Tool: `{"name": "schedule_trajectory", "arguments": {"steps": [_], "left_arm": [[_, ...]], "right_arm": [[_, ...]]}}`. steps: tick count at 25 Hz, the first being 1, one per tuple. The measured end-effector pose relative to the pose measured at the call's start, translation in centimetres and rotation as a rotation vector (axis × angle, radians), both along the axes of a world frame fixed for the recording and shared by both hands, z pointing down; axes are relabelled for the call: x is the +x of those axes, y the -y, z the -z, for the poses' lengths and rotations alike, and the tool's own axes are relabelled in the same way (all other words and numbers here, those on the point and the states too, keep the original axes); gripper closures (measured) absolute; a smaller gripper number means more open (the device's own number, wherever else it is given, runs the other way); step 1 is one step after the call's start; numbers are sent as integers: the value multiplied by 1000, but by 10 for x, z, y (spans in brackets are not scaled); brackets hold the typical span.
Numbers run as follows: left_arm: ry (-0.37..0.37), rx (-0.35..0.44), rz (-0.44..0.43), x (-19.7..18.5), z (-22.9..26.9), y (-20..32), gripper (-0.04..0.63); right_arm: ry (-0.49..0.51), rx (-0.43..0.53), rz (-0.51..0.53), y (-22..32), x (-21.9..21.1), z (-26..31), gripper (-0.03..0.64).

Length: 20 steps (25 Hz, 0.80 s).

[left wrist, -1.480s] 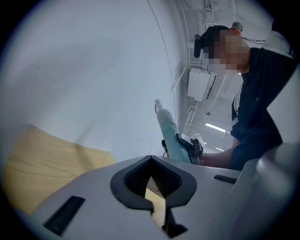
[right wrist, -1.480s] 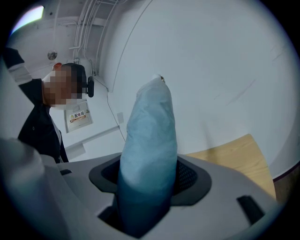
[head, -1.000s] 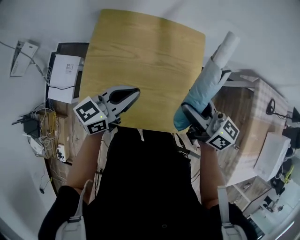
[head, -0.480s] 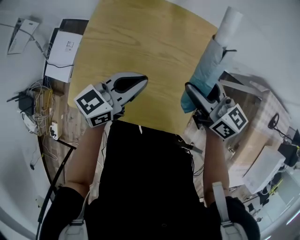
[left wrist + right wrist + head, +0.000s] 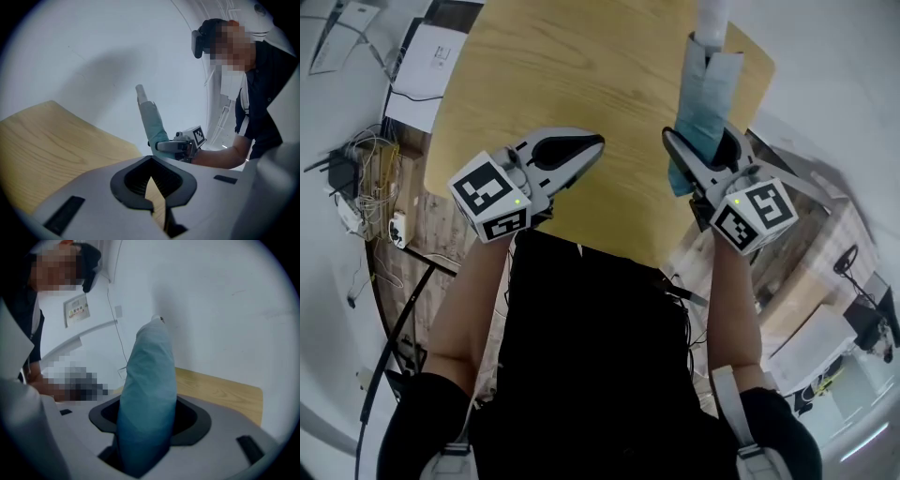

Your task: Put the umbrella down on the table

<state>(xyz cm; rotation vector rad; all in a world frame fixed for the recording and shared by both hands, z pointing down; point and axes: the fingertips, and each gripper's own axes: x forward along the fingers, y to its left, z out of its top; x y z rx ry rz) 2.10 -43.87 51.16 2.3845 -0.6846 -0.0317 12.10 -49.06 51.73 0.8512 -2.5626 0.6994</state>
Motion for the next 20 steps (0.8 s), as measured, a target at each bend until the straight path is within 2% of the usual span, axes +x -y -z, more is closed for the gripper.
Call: {"name": "schedule_trajectory", "arguments": {"steps": [4, 13, 20], "left_arm": [[-3, -5, 6, -3, -8, 4, 583], [-5, -17, -5, 3, -19, 8, 583], [-7, -24, -21, 7, -24, 12, 583]], "right_arm": [[-186, -5, 31, 7, -5, -30, 339], [-462, 49, 144, 11, 2, -70, 339], [-545, 51, 219, 5, -4, -84, 339]]}}
